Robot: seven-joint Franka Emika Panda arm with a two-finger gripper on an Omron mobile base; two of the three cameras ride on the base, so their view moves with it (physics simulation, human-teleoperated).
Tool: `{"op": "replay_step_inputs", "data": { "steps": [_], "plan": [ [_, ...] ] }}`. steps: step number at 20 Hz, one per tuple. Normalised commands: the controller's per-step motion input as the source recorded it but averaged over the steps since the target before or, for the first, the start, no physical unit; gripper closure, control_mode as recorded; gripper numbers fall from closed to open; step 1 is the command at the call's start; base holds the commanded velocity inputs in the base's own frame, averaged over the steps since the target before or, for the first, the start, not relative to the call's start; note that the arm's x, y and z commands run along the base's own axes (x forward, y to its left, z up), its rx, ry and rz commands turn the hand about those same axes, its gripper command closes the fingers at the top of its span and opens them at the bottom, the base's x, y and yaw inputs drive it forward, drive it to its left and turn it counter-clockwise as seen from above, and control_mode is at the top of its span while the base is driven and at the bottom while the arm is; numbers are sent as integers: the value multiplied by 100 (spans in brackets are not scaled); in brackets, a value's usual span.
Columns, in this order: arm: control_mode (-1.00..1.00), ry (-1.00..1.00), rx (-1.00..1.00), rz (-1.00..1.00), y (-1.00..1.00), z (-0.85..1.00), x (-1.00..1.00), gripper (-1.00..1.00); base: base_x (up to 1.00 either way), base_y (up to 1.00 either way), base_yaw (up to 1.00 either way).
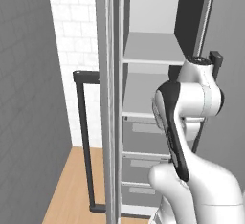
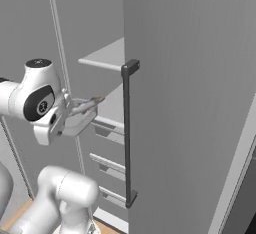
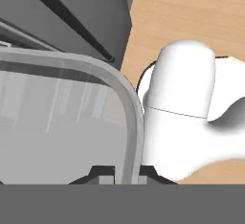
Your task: Take the meat container that has the fish and place it on the second highest rack of the freezer. Then take the vegetable container that has the squash and cucumber and place it on the highest rack of the freezer.
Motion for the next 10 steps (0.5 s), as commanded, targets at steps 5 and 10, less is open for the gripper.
{"op": "replay_step_inputs", "data": {
  "steps": [5, 10],
  "plan": [
    [-100, -10, 1, -10, -35, -4, 78, 100, 0, 0, 0],
    [-100, 0, -1, -10, -7, -16, 93, 100, 0, 0, 0]
  ]
}}
